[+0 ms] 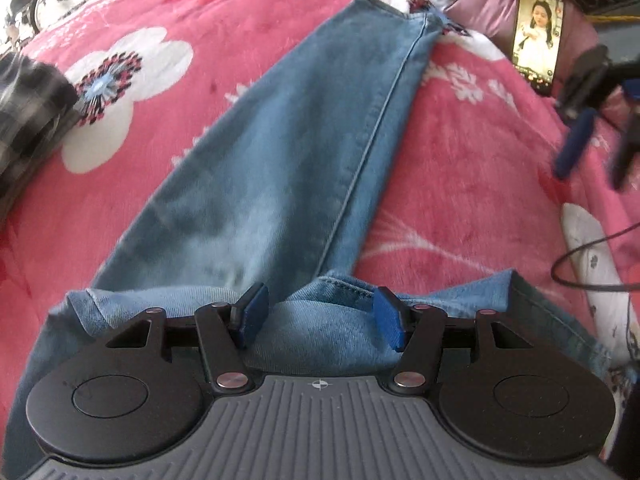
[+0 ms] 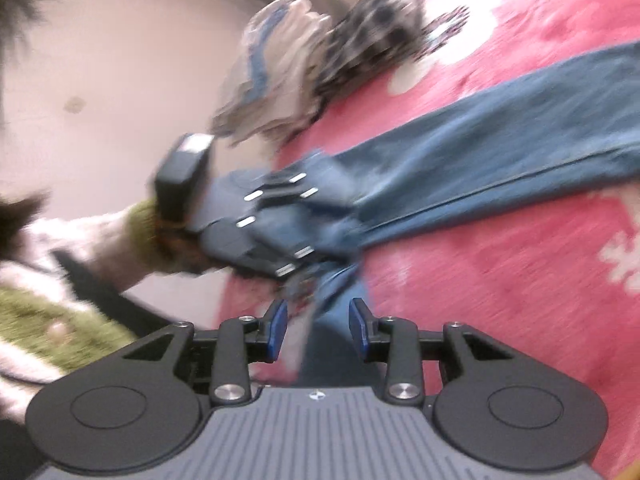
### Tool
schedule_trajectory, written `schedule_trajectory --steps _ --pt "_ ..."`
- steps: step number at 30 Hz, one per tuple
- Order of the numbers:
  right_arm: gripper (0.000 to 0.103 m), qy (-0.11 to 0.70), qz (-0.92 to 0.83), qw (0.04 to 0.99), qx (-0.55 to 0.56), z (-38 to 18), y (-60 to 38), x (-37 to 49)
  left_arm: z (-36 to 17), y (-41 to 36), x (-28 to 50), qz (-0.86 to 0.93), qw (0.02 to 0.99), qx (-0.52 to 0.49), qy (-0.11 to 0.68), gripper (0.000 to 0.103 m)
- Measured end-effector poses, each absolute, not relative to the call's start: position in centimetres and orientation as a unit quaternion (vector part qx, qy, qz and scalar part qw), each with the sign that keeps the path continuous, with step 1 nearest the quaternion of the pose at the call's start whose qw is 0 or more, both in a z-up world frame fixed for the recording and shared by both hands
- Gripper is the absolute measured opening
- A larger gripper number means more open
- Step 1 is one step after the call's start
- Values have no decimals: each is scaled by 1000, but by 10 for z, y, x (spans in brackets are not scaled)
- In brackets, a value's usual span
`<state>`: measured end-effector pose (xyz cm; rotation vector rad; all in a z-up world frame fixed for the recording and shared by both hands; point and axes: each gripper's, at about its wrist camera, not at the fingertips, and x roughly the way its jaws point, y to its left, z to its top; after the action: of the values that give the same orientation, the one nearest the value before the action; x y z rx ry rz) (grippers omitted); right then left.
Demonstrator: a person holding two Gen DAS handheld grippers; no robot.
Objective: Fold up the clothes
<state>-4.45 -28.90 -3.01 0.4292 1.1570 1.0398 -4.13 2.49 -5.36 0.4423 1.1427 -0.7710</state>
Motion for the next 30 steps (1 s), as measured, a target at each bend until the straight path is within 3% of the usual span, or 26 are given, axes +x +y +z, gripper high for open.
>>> schedule_trajectory --steps 6,13,17,21,26,30 --pt "37 459 442 769 56 -29 -240 -23 -50 44 -54 -336 742 173 553 58" --pt "25 374 485 784 -104 -40 -126 -3 -62 63 -68 -320 734 133 583 58" --pt "18 384 499 767 -123 -58 -101 -2 -76 71 -71 -315 714 110 616 58" --pt "18 397 471 775 -136 -70 -112 0 -68 76 -77 -335 722 115 594 58" --pt "21 448 350 822 43 -54 -205 14 -36 96 -68 -359 753 90 544 58" --pt "22 494 283 804 172 -67 -257 -1 -15 103 -48 -363 782 67 502 58"
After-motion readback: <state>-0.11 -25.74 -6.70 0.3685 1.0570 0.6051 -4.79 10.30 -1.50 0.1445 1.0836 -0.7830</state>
